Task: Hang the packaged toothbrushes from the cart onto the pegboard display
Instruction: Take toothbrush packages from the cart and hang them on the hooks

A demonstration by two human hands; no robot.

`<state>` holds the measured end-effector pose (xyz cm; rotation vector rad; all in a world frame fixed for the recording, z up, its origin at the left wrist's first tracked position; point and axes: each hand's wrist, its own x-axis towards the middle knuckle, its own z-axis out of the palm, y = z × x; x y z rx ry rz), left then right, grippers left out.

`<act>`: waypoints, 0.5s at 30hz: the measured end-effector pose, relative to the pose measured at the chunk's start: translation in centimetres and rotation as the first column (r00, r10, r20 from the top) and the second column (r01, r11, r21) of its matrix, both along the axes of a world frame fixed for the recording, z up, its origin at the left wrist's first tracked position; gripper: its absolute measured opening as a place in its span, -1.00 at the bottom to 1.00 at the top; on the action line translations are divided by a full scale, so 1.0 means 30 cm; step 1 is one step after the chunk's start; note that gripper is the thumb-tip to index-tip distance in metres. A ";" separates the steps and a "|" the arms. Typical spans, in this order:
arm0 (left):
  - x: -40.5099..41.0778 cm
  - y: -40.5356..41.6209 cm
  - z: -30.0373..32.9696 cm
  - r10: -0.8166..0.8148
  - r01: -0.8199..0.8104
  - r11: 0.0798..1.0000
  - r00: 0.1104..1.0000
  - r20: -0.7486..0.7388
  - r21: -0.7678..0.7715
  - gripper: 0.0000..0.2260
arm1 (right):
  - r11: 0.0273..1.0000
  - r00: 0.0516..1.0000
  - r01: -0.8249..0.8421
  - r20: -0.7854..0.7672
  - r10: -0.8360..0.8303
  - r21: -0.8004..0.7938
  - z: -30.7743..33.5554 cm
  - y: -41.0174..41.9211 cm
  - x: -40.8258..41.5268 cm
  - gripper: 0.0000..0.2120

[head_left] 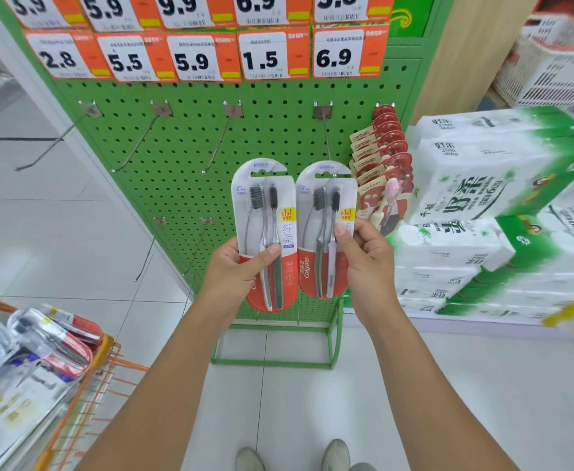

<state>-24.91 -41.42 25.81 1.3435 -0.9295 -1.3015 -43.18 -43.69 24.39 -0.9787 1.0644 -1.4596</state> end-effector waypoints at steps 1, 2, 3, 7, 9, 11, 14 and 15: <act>-0.001 -0.003 0.000 -0.006 0.006 1.000 1.000 0.007 0.005 -0.64 | 1.000 1.000 0.004 0.005 -0.004 0.009 -0.001 -0.003 -0.001 -0.89; -0.001 -0.006 -0.002 -0.010 0.010 1.000 1.000 0.014 0.007 -0.63 | 1.000 1.000 0.007 0.012 -0.008 0.021 -0.001 -0.009 0.000 -0.89; -0.002 -0.009 -0.004 -0.012 0.012 1.000 1.000 0.017 0.009 -0.62 | 0.999 1.000 0.013 0.019 -0.013 0.034 -0.002 -0.016 0.001 -0.89; -0.006 -0.021 0.001 -0.020 0.020 1.000 1.000 0.018 0.020 -0.64 | 0.994 0.997 0.066 0.022 -0.068 0.089 -0.011 -0.063 0.018 -0.86; -0.008 -0.028 0.004 -0.033 0.033 0.999 0.999 0.016 0.018 -0.67 | 0.991 0.996 0.080 0.025 -0.083 0.107 -0.016 -0.091 0.032 -0.84; -0.009 -0.035 0.007 -0.040 0.040 0.999 0.999 0.012 0.016 -0.64 | 0.988 0.994 0.100 0.025 -0.103 0.115 -0.016 -0.116 0.045 -0.82; -0.011 -0.046 0.008 -0.050 0.050 0.999 0.999 0.008 0.010 -0.65 | 0.983 0.991 0.126 0.031 -0.131 0.131 -0.009 -0.149 0.058 -0.78; -0.011 -0.051 0.009 -0.055 0.055 0.998 0.998 0.008 0.008 -0.67 | 0.981 0.990 0.128 0.036 -0.134 0.148 -0.009 -0.160 0.064 -0.77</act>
